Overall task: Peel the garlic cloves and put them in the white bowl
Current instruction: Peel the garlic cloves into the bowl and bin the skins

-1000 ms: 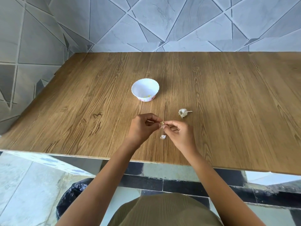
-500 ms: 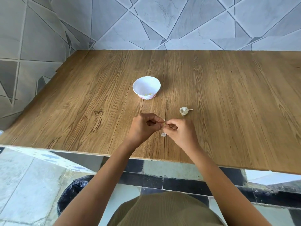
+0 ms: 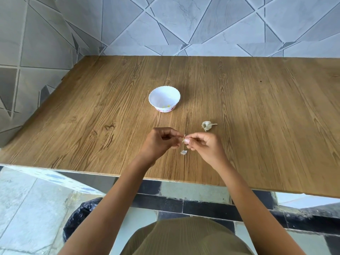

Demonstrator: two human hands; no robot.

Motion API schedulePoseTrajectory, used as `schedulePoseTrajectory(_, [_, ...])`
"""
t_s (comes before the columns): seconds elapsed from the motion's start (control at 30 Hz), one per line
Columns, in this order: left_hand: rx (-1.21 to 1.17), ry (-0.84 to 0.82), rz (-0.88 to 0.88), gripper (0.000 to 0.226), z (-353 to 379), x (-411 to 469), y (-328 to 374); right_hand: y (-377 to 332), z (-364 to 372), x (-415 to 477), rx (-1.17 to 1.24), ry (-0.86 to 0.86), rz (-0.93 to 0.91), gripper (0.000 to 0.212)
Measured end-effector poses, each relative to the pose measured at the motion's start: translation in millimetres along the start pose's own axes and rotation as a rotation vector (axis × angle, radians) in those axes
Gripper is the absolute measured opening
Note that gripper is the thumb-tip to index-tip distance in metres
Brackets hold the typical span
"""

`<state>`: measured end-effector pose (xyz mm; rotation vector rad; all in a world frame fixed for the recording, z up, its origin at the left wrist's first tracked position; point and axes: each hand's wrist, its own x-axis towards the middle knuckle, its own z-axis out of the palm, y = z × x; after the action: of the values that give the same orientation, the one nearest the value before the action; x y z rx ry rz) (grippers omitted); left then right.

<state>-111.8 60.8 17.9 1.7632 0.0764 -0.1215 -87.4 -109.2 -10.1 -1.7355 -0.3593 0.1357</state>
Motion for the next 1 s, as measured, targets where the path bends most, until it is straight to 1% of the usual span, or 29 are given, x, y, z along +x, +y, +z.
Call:
schedulePoseTrajectory(0.2, [-0.068, -0.029, 0.004, 0.011, 2.2, -0.2, 3.3, -0.7, 0.3, 0.6, -0.004, -0.015, 0.005, 0.019])
schedulePoseTrajectory(0.33, [-0.145, -0.047, -0.018, 0.012, 2.2, -0.6, 5.5, -0.1, 3.2, 1.1, 0.079, 0.006, 0.07, 0.015])
schedulePoseTrajectory(0.47, [-0.204, -0.031, -0.063, 0.017, 0.9, 0.7, 4.6, 3.7, 2.9, 1.5, 0.069, 0.052, 0.075, 0.015])
schedulePoseTrajectory(0.57, [-0.223, -0.016, -0.078, 0.018, 0.8, 2.1, 4.9, 10.6, 3.4, 3.1, -0.074, 0.155, -0.012, 0.01])
schedulePoseTrajectory(0.63, [-0.229, -0.013, -0.082, 0.017, 1.2, 2.5, 5.3, 16.6, 3.9, 4.3, -0.197, 0.184, -0.098, 0.01])
schedulePoseTrajectory(0.7, [-0.249, -0.009, -0.094, 0.016, 1.4, 2.8, 4.9, 23.3, 4.0, 4.6, -0.307, 0.189, -0.161, 0.012])
schedulePoseTrajectory(0.8, [-0.271, -0.004, -0.115, 0.017, 0.7, 4.0, 3.2, 27.9, 4.3, 3.1, -0.443, 0.166, -0.223, 0.001])
schedulePoseTrajectory(0.83, [-0.276, -0.005, -0.12, 0.017, 0.3, 4.5, 2.3, 28.9, 4.8, 2.5, -0.479, 0.16, -0.239, 0.006])
schedulePoseTrajectory(0.9, [-0.282, -0.005, -0.128, 0.017, -0.3, 5.0, 1.4, 30.7, 5.6, 2.2, -0.497, 0.145, -0.258, 0.016])
schedulePoseTrajectory(1.0, [-0.278, -0.008, -0.132, 0.016, -0.3, 5.3, 0.9, 29.8, 6.7, 3.5, -0.455, 0.132, -0.261, 0.012])
